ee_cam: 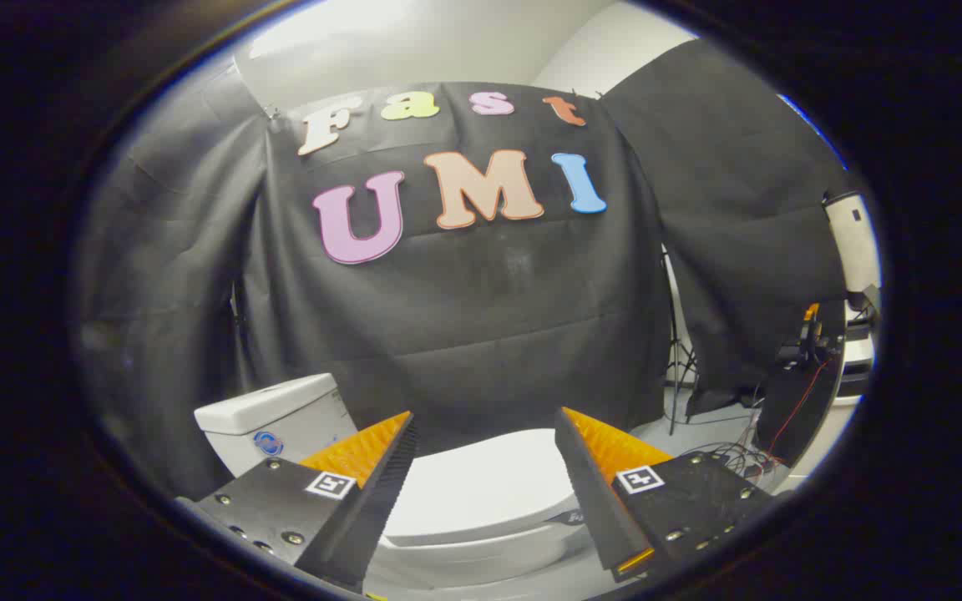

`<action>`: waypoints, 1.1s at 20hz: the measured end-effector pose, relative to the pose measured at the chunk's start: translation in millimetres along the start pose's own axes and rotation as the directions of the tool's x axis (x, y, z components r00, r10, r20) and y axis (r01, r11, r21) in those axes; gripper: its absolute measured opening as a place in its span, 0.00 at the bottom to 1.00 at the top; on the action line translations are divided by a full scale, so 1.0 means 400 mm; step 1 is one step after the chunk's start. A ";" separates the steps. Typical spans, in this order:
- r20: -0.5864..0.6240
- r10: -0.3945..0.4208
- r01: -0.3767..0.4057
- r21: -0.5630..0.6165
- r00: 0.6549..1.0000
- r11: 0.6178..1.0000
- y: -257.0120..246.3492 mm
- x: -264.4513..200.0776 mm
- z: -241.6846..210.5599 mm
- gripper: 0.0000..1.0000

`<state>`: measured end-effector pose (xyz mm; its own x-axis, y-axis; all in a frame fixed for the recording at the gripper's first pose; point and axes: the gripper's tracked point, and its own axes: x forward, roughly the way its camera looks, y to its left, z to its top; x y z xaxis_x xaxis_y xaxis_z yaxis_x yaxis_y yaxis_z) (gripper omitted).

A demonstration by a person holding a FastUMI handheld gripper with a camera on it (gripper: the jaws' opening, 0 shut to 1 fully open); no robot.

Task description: Open the toilet lid.

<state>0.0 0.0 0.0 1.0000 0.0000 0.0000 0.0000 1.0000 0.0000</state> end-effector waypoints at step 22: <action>-0.146 0.012 -0.010 0.012 0.989 1.000 -0.017 0.044 -0.098 0.96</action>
<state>17.4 -6.6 -39.3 0.9892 0.0120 -0.1463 -0.0104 0.9999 0.0116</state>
